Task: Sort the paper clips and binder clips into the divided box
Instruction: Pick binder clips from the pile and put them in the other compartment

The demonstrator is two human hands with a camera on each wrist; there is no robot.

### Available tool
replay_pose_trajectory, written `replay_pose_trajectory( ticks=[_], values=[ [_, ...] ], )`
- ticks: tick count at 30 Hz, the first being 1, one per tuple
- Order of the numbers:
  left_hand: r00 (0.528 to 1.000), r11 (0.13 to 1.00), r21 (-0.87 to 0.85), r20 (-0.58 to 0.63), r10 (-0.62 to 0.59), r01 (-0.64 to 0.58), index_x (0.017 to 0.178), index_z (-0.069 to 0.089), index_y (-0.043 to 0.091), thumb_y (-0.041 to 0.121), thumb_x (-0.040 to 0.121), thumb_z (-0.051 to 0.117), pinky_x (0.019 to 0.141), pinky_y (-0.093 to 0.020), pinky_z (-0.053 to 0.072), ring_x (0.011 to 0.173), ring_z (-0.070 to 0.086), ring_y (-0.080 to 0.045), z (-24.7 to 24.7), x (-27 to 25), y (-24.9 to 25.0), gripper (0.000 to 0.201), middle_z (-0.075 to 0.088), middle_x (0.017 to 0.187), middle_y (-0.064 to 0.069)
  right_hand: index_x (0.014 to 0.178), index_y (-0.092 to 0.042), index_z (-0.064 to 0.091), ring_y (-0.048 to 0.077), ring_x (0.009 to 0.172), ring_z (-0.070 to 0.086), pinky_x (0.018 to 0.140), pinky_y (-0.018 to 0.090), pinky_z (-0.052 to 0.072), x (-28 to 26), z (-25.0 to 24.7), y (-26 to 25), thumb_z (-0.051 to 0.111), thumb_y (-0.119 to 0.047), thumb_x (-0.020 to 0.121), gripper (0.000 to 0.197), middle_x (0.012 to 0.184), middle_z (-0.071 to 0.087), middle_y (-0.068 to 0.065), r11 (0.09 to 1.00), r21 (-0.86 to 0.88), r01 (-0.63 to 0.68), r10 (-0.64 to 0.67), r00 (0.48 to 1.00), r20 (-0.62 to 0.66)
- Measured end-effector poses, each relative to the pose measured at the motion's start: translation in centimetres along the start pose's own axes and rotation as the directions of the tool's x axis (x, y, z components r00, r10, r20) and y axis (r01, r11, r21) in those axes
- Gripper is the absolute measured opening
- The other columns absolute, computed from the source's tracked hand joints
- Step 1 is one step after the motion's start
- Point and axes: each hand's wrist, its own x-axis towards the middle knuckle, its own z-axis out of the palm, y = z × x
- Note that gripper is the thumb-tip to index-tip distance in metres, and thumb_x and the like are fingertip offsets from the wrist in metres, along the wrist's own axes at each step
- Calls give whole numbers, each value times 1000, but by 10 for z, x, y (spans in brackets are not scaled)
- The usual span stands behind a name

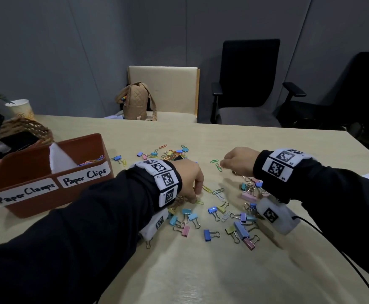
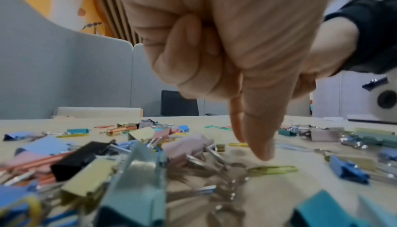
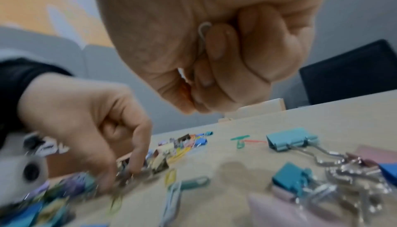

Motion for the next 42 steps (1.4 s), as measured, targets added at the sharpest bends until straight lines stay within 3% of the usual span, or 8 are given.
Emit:
replay_pose_trajectory(
  ticks=[6, 13, 18, 25, 31, 36, 39, 42],
  values=[
    [1000, 999, 19, 9, 26, -26, 82, 74, 19, 25, 75, 73, 68, -28, 56, 80, 66, -15, 8, 6, 9, 9, 71, 84, 5, 80, -15, 49, 15, 44, 35, 41, 20, 29, -4, 5, 9, 41, -5, 93, 18, 63, 57, 5, 952, 298, -67, 30, 991, 127],
    [995, 999, 51, 96, -24, 19, 82, 72, 10, 29, 77, 68, 60, -29, 49, 63, 55, -22, 13, 13, 13, 19, 62, 69, -2, 86, -6, 60, 22, 79, 56, 68, 31, 44, 5, 24, -5, 70, -48, 79, 44, 93, 67, 11, 926, -361, 111, -53, 985, 167],
    [999, 998, 59, 44, -27, 25, 90, 74, 13, 31, 79, 72, 64, -27, 50, 81, 66, -20, 6, 12, 11, 21, 71, 87, -2, 105, -8, 67, 25, 97, 64, 76, 31, 50, 8, 30, -16, 77, -41, 74, 46, 105, 69, 7, 841, -523, 142, -55, 982, 178],
    [996, 998, 47, 74, -48, 45, 88, 73, 10, 32, 79, 71, 69, -33, 55, 77, 65, -24, 13, 15, 9, 24, 70, 84, -6, 103, -2, 69, 20, 76, 52, 66, 27, 43, 10, 34, -20, 65, -21, 85, 27, 85, 59, 4, 852, -507, 131, 6, 966, 259],
    [990, 997, 51, 121, -69, 63, 76, 64, 8, 35, 83, 65, 57, -30, 42, 64, 50, -25, 19, 14, 10, 28, 52, 67, -5, 75, -10, 52, 22, 67, 45, 56, 27, 37, -4, 38, -24, 50, -26, 91, 23, 66, 44, 2, 824, -552, 129, 21, 966, 258],
    [986, 973, -160, 56, -158, 165, 78, 48, 8, 24, 96, 34, 69, -29, 38, 76, 45, -23, 9, 10, 4, 28, 46, 78, -10, 72, -10, 49, 21, 54, 44, 49, 23, 33, 1, 13, -9, 40, -21, 94, 26, 65, 50, 6, 995, 45, -88, 82, 990, 118],
    [977, 904, -378, 0, -213, 197, 67, 40, 9, 21, 95, 34, 55, -25, 30, 63, 40, -21, -3, 9, -4, 31, 44, 69, -9, 62, -18, 36, 12, 35, 24, 40, 16, 18, 7, -5, 9, 39, -25, 96, 34, 46, 37, -1, 762, 602, -238, 194, 971, 138],
    [970, 807, -561, -27, -242, 186, 61, 39, 16, 14, 93, 37, 40, -16, 26, 49, 32, -16, -10, 11, -7, 32, 41, 57, 0, 71, -18, 36, 8, 34, 20, 35, 13, 14, 9, -12, 21, 40, -29, 101, 33, 52, 38, 0, 509, 824, -248, 171, 968, 186]
  ],
)
